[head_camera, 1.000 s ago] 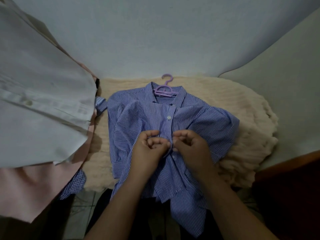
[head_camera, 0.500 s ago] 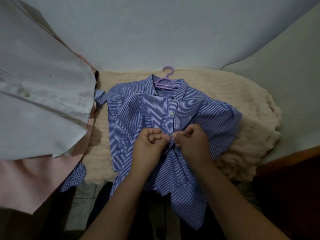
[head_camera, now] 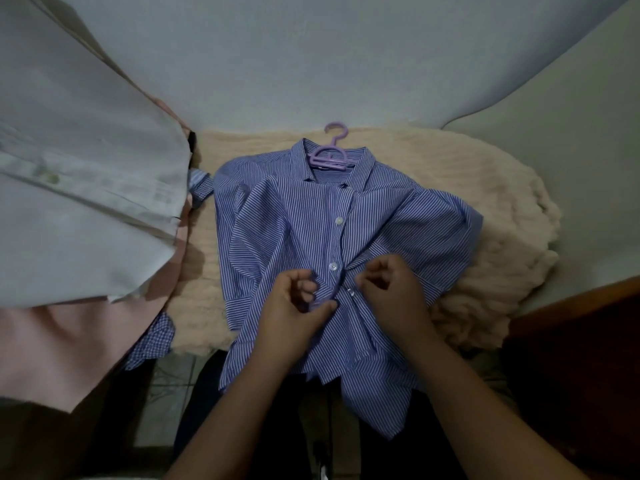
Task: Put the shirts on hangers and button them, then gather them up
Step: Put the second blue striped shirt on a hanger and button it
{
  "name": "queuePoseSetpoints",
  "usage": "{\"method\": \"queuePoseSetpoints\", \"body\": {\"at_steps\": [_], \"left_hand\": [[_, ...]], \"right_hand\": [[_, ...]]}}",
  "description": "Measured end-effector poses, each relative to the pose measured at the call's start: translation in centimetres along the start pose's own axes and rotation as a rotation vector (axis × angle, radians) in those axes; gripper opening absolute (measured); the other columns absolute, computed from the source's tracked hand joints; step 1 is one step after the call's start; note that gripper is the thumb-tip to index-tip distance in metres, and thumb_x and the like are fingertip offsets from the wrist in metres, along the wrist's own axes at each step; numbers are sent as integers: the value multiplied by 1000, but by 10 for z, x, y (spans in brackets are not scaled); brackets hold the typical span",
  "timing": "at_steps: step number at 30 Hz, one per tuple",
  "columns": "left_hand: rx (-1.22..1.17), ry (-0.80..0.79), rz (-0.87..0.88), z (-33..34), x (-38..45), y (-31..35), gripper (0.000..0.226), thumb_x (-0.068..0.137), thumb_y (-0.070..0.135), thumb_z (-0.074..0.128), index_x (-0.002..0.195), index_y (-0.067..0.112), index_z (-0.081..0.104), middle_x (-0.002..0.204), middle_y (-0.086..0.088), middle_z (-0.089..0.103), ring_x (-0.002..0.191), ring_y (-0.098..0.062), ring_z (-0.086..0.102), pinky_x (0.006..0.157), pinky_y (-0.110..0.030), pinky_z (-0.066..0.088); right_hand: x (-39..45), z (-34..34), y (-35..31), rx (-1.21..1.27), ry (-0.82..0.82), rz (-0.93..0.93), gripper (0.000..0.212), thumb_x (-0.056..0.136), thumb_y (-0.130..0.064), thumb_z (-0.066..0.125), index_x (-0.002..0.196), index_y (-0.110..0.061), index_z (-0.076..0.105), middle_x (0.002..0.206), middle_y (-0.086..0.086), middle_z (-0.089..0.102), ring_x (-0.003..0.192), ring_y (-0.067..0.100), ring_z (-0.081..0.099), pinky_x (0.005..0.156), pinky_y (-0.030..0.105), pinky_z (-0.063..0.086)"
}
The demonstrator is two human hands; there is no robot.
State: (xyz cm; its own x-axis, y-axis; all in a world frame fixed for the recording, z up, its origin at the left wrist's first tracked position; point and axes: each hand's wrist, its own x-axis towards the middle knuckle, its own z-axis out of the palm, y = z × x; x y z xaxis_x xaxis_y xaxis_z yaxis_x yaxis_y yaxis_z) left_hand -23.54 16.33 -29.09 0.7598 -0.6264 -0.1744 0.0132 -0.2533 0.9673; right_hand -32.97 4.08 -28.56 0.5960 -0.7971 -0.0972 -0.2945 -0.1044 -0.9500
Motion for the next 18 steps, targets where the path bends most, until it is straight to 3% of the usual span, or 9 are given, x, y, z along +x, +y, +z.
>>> {"method": "queuePoseSetpoints", "body": {"at_steps": [3,7,11,15,18], "left_hand": [[59,55,45,1,-9,-7,43,77,0,75,96,30,51,83,1,60,70,0,56,69,-11,47],[46,111,11,-2,-7,-10,37,81,0,71,94,29,51,75,3,65,65,1,59,66,-12,47],[84,105,-12,-5,-5,-9,31,82,5,72,95,26,54,75,3,68,62,5,60,61,-8,44],[60,148,8,-12,-7,7,34,81,7,73,101,23,51,73,6,68,60,6,59,62,-10,44],[91,239,105,-17,-13,21,40,79,12,76,104,26,49,71,8,68,64,1,61,67,-14,45]], "right_hand": [[-6,1,10,-86,-51,23,29,84,-6,66,84,-28,48,86,-5,66,82,3,62,71,15,46],[-7,6,14,-223,-77,-31,28,85,-4,64,90,-26,47,84,-9,60,82,7,60,69,12,45],[-7,10,14,-348,-44,-100,24,85,-4,59,90,-24,47,79,-5,57,75,16,58,69,32,51],[-8,-5,1,-258,20,-40,26,82,-4,61,91,-23,46,75,-4,58,67,11,56,56,13,43],[-13,-25,-16,-206,78,-19,36,81,-2,62,84,-31,42,79,8,62,66,18,59,56,26,47]]}}
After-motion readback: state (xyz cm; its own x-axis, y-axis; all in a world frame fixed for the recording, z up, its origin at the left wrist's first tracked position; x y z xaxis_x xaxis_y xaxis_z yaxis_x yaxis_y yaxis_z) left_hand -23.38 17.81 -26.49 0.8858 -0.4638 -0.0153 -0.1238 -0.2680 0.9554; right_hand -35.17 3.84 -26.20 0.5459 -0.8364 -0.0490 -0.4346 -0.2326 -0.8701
